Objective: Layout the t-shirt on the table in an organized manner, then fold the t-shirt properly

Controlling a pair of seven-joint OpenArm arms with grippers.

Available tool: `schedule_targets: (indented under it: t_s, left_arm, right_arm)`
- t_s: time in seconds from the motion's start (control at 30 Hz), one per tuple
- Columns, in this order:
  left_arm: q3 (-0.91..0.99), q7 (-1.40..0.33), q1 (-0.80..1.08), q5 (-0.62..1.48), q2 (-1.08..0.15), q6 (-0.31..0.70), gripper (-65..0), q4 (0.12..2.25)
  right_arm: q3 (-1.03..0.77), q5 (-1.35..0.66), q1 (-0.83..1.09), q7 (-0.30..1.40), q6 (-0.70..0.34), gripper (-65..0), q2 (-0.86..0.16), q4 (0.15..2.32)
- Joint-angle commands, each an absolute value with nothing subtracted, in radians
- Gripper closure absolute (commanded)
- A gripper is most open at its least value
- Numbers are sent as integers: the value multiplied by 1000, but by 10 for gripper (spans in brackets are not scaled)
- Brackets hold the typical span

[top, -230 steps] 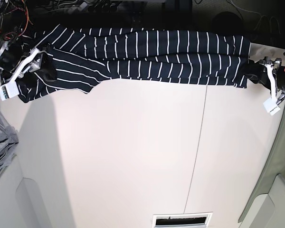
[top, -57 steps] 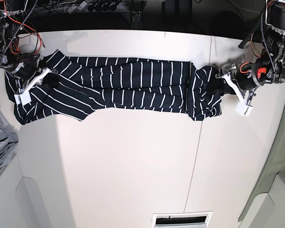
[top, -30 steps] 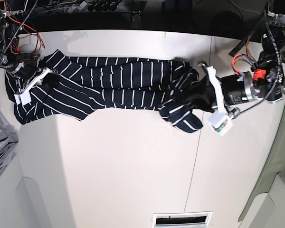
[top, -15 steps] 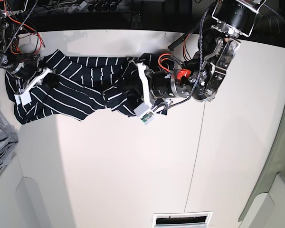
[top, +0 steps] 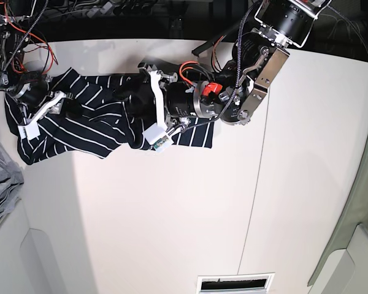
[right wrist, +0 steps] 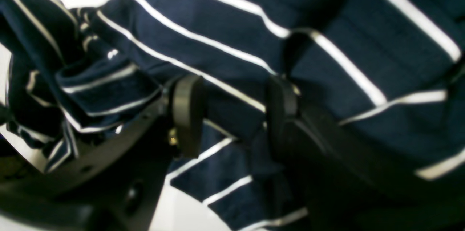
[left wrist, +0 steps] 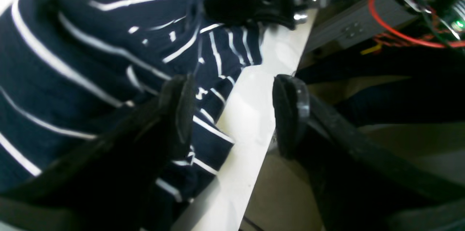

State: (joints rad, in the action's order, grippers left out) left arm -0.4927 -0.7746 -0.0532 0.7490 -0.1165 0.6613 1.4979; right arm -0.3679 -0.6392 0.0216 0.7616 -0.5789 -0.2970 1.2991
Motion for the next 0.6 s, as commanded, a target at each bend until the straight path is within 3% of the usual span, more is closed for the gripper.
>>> schedule_targets:
  t_s: [0.0, 0.23, 0.4, 0.57]
  left_arm:
    - [-483, -772, -76, 789, -115, 688, -359, 1527]
    - [-435, -898, -83, 978, -114, 698, -359, 1539]
    - [-424, -921, -86, 1014, -131, 698, -359, 1541]
    - [-327, -921, -86, 1015, -170, 698, -359, 1575]
  right_arm:
    - [-378, -671, 0, 745, -579, -281, -322, 1334]
    - [-455, -672, -47, 775, -572, -289, -368, 1406]
    - [-512, -568, -57, 749, -568, -446, -434, 1399]
    - [-517, -524, -58, 686, -546, -449, -515, 1312]
